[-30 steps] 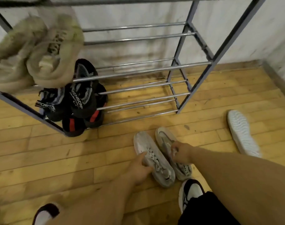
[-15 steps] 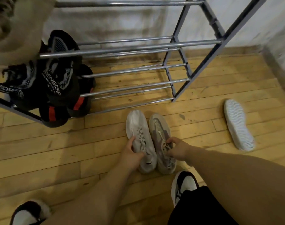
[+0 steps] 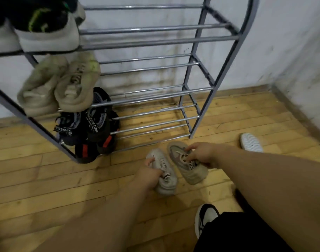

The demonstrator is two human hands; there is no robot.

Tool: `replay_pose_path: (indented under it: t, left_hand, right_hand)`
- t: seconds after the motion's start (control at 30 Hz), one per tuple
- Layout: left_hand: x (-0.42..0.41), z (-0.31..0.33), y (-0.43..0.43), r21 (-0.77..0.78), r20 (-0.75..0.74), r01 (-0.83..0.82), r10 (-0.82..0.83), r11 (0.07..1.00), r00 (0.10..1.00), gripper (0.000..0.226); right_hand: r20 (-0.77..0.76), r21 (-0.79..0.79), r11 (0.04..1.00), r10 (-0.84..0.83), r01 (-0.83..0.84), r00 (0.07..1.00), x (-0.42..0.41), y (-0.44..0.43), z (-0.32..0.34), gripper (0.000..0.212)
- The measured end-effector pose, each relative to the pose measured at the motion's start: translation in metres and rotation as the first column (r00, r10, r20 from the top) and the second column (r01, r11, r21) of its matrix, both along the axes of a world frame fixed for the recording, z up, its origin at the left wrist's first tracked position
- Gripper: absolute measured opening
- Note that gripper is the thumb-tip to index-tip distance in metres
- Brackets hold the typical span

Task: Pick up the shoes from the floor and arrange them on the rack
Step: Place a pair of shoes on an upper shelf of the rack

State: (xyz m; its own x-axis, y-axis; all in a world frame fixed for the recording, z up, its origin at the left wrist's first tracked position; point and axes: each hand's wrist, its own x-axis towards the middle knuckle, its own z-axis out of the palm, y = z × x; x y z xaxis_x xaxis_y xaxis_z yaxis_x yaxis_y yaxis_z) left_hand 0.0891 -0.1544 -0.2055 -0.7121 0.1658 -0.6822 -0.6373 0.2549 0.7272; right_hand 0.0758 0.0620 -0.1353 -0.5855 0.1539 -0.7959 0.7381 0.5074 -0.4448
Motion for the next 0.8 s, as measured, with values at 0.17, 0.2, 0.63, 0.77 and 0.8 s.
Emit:
replay_pose_path:
  t: [0.17,0.2,0.63,0.77,0.8]
  left_hand:
    - [0.011,0.091,-0.006,0.0,-0.095,0.099,-0.098,0.995,0.991,0.069]
    - [0.011,0.107,-0.009,0.006,-0.119,0.114,-0.112,0.993,0.987,0.067]
    - [0.014,0.263,-0.058,-0.001,-0.412,0.16,-0.146,0.987,0.9,0.059]
    - [0.01,0.266,-0.068,-0.006,-0.457,0.114,-0.104,0.994,0.884,0.061]
    - [0.007,0.263,-0.069,0.004,-0.457,0.095,-0.083,0.995,0.885,0.061]
  right_hand:
    - [-0.032,0.046,0.984,0.174,-0.172,0.984,0.01,0.016,0.105,0.039]
    - [-0.047,0.049,0.984,0.171,-0.169,0.984,0.013,0.019,0.122,0.038]
    - [-0.435,-0.292,0.928,-0.345,0.232,0.832,0.051,0.025,0.204,0.026]
    - [-0.501,-0.341,0.898,-0.423,0.277,0.755,0.039,0.019,0.193,0.022]
    - [-0.515,-0.354,0.889,-0.445,0.291,0.733,0.033,0.018,0.189,0.025]
